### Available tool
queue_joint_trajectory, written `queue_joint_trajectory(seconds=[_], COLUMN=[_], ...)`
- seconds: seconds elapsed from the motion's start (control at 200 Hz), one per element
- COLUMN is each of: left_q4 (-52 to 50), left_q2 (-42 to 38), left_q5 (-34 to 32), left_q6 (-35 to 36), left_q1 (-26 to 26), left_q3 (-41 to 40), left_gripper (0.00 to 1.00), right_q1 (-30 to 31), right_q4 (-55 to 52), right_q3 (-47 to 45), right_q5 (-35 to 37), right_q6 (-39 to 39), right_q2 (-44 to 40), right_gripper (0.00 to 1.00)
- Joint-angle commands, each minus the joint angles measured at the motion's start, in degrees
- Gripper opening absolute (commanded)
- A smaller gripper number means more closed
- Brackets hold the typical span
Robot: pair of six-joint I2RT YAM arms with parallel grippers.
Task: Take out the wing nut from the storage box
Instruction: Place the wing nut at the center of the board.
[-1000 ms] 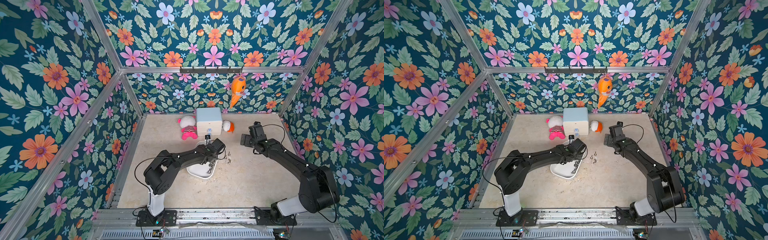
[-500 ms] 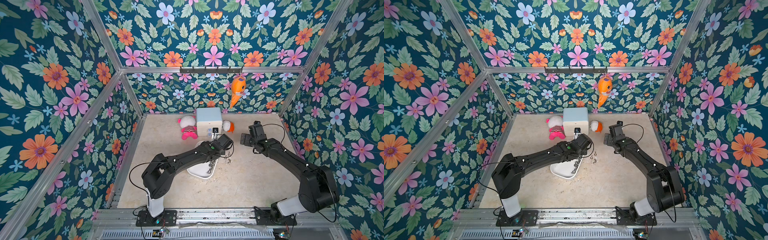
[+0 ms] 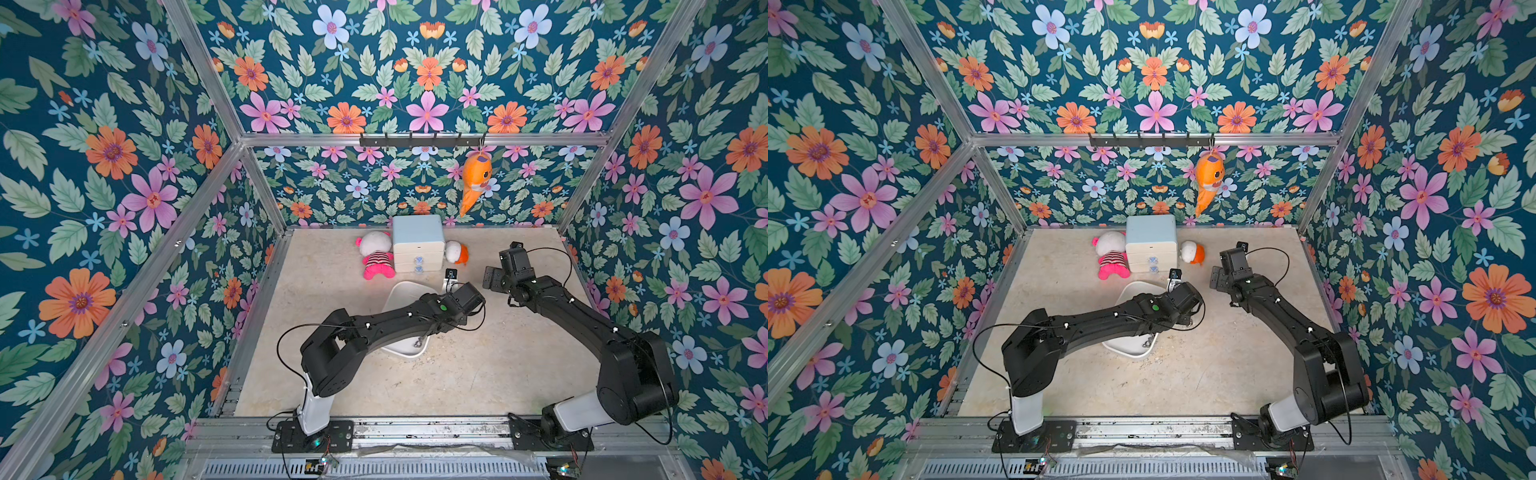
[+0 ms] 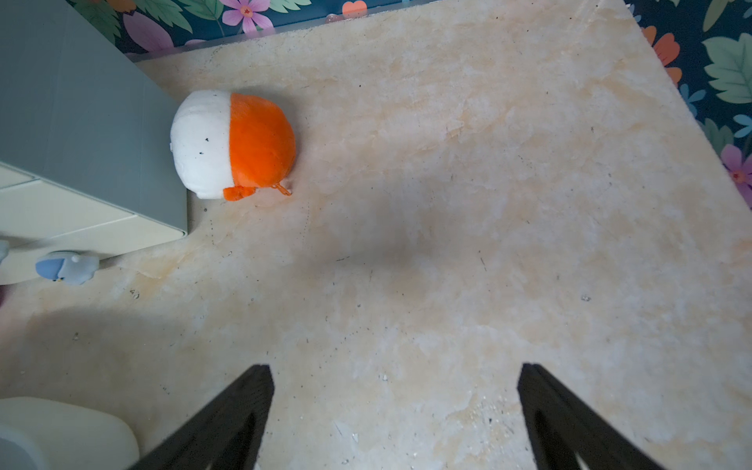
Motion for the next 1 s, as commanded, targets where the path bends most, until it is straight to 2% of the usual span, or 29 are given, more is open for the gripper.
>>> queue_joint_trajectory(seconds=[0.0, 0.995], left_q4=[-1.2, 0.8], left_q2=[0.7, 6.4], left_q5=[0.7, 4.3], left_q6=[-1.2, -3.6], left_q1=[-0.6, -1.7], left_q3=[0.1, -1.9], left_gripper=[0.05, 0.05], right_q1=[-0.6, -0.7], right_q4=[-0.4, 0.6], right_q3=[0.3, -0.8], right_q5=[0.9, -0.5], right_q6=[0.1, 0.1], right_q2=[-0.6, -0.6], right_gripper=[0.99, 0.99])
